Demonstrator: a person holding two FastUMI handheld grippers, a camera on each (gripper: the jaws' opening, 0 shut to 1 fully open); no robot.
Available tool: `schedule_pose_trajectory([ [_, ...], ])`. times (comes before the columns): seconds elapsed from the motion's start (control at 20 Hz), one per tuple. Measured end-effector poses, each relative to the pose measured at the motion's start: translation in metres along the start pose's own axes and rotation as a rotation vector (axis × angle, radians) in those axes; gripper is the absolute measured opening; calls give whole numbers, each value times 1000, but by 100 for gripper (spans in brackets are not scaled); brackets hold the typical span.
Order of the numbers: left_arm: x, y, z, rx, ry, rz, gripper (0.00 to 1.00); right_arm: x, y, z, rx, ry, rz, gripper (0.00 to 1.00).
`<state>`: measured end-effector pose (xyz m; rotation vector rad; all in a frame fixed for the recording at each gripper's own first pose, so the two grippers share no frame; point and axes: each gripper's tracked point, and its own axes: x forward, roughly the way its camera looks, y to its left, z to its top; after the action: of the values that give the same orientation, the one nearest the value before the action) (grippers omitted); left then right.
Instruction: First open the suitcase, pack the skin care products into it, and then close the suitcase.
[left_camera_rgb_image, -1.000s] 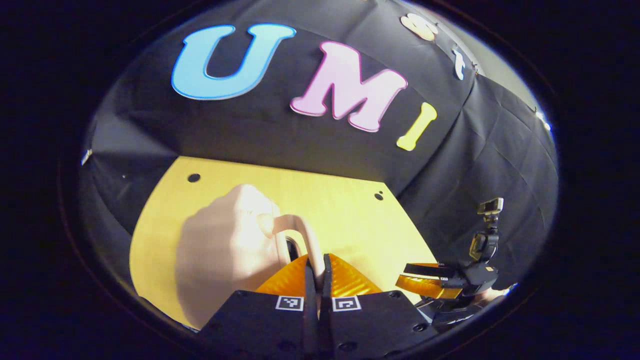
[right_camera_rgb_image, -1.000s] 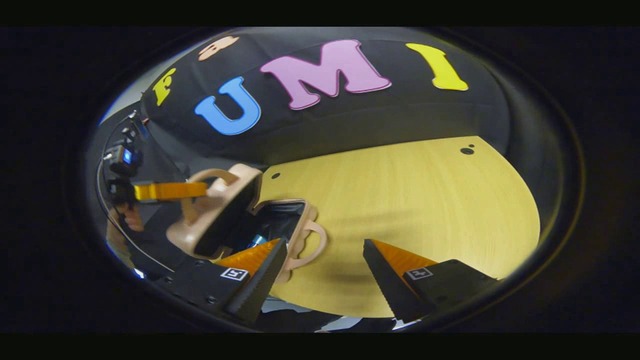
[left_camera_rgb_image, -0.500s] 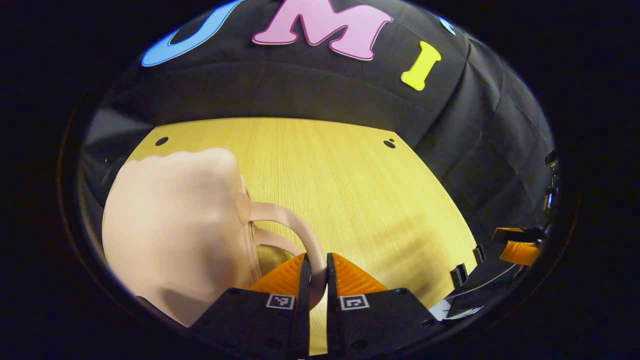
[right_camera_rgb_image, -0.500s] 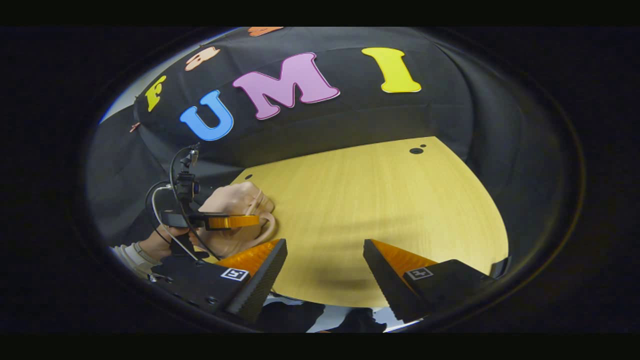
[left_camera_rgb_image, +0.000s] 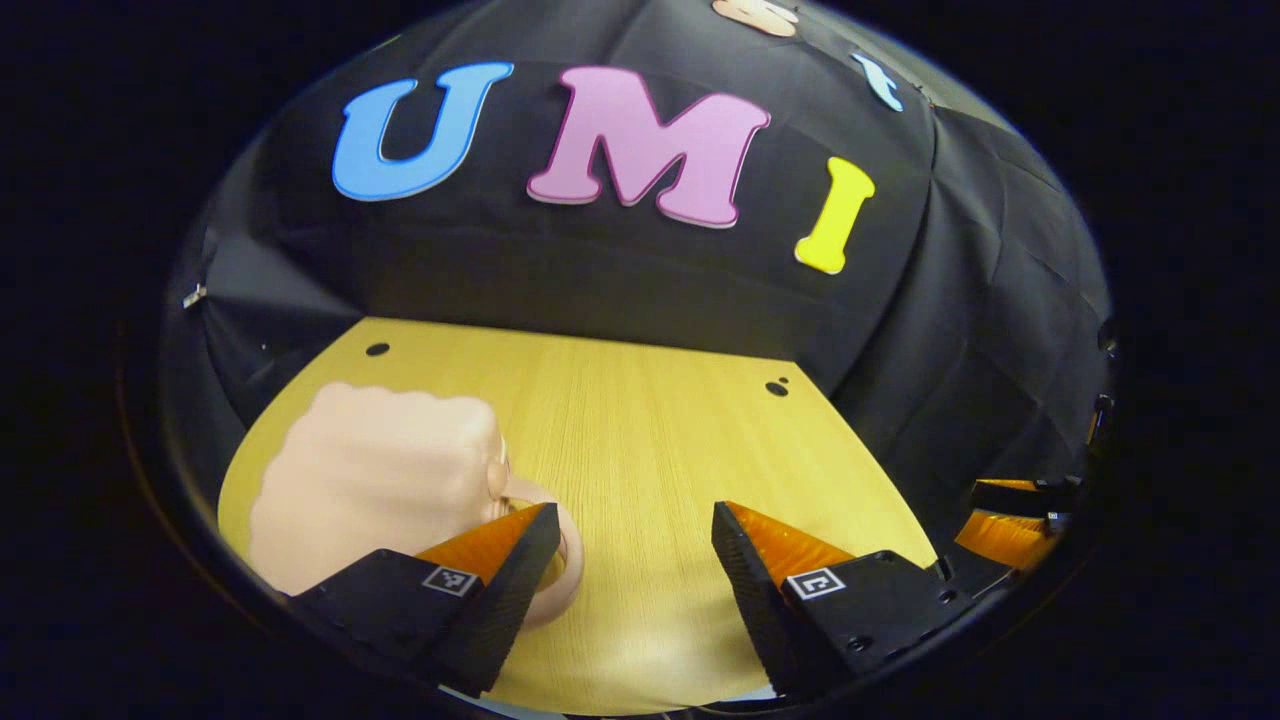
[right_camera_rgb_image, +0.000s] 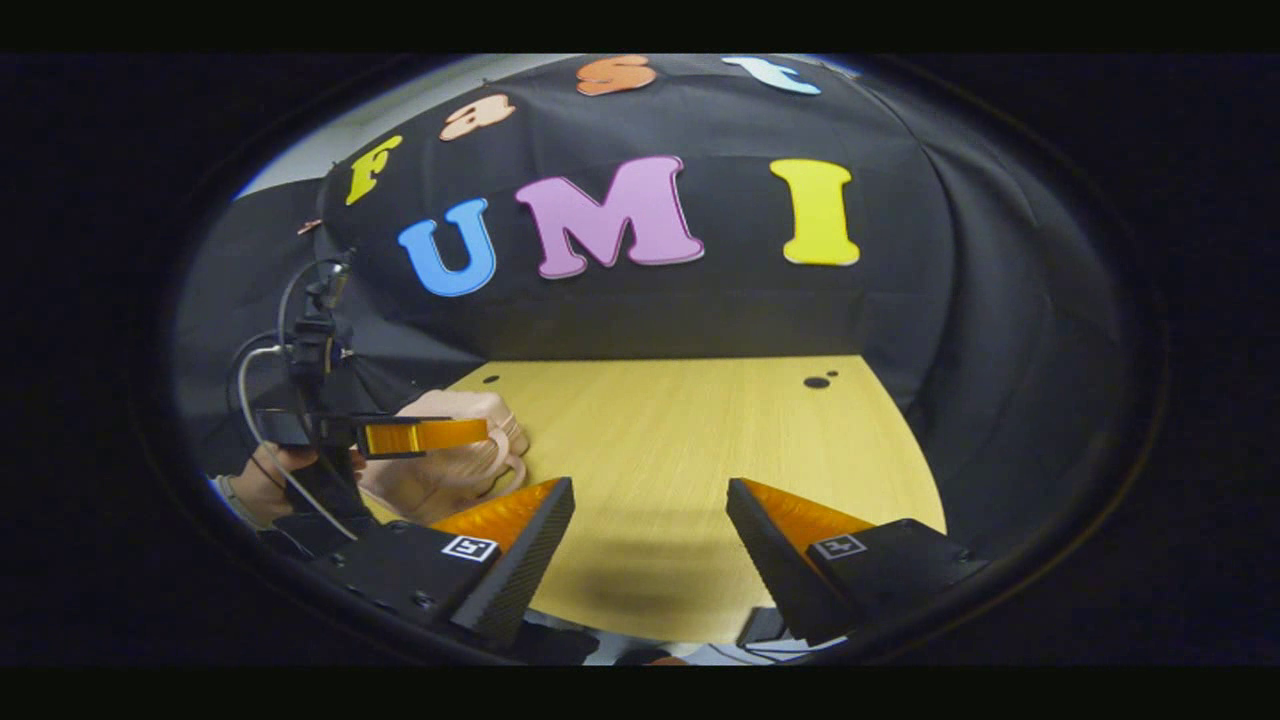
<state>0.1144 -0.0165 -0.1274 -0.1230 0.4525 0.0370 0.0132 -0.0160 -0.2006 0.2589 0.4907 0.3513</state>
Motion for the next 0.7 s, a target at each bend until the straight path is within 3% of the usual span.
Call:
schedule_pose_trajectory([
  [0.2, -49, -19, 77, 158, -192, 9, 96, -7, 24, 54, -29, -110, -2, 97],
  [0.3, -65, -23, 97, 137, -227, 15, 96, -12, 37, 78, -48, -144, 9, 97],
  [0.45, -69, -50, 98, 45, -222, -104, 96, -21, 40, 115, -73, -218, -40, 97],
  [0.55, -70, -45, 94, 61, -199, -91, 96, -28, 42, 136, -84, -263, -70, 97],
  [0.7, -77, -38, 117, 139, -276, -58, 96, -38, 31, 166, -127, -345, -136, 97],
])
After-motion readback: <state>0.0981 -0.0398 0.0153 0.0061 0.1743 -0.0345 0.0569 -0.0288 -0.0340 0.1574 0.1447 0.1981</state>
